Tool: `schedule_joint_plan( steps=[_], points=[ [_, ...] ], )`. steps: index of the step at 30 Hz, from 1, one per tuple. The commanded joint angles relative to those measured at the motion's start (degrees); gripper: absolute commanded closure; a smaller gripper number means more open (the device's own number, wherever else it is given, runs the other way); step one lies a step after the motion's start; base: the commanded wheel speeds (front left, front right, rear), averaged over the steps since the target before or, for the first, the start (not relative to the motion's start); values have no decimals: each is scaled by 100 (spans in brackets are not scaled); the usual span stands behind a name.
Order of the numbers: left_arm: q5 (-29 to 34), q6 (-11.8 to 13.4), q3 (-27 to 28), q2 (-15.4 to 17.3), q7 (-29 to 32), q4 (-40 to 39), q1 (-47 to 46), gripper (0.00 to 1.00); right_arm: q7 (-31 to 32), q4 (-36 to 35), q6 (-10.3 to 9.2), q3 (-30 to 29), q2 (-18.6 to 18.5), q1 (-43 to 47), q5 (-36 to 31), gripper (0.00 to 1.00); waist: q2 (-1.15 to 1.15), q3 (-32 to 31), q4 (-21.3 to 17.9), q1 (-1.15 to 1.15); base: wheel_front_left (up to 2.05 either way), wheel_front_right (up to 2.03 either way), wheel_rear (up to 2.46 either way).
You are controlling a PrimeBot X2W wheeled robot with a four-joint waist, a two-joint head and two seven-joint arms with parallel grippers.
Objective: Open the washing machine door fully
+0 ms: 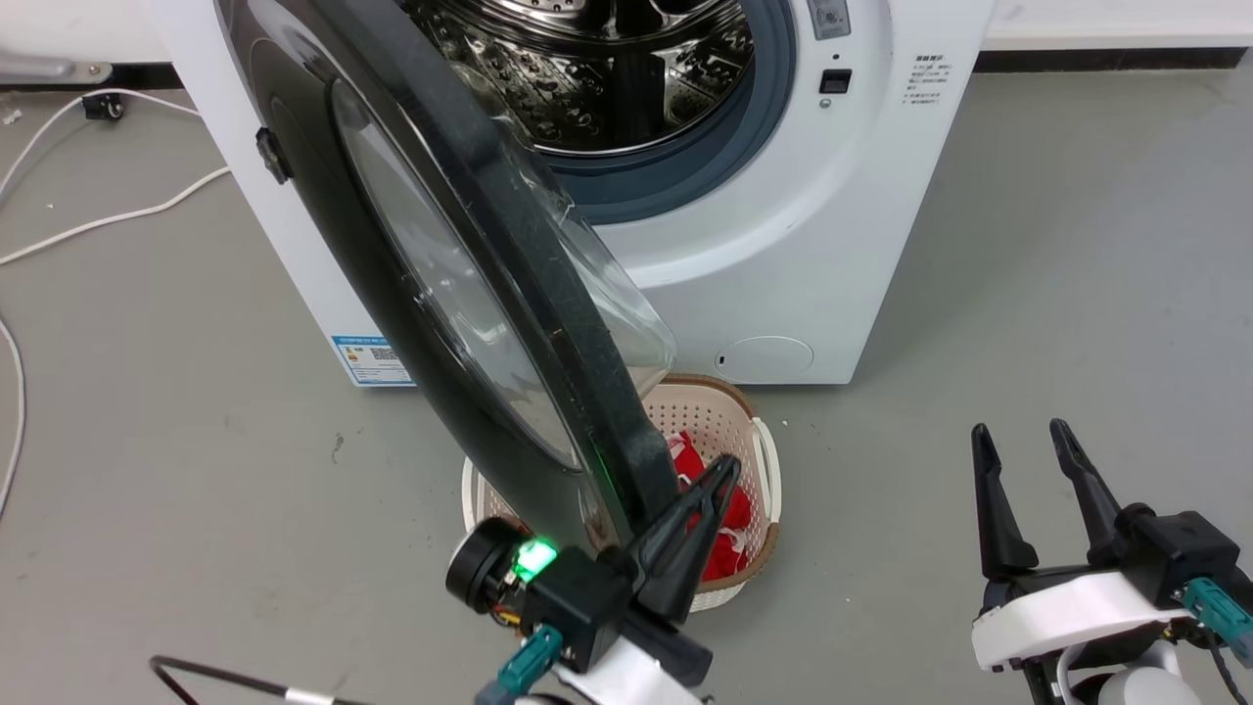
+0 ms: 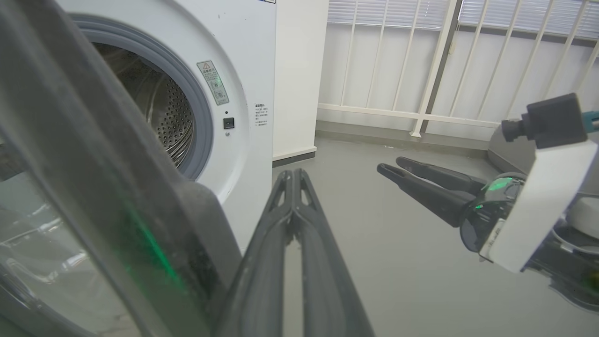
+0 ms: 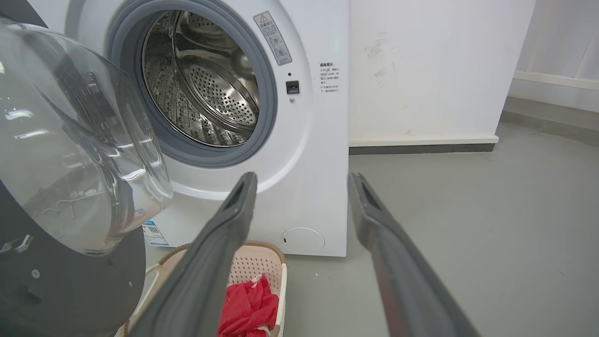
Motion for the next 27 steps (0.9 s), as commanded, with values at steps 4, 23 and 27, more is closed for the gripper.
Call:
schedule_joint_plan(
  steps=[4, 23, 27],
  points=[
    [-62, 92, 11, -67, -112, 245, -257, 100, -6, 50, -6, 24, 17, -78, 40, 0, 0, 28, -35, 0, 0, 0, 0],
    [-311, 742, 149, -2, -375, 906, -473, 100, -15, 158, -6, 94, 17, -101, 162, 0, 0, 41, -81, 0, 0, 0, 0],
    [-223, 937, 223, 153, -388, 681, -252, 100, -25, 174, -6, 105, 17, -67, 198, 0, 0, 32, -48, 0, 0, 0, 0]
  ],
)
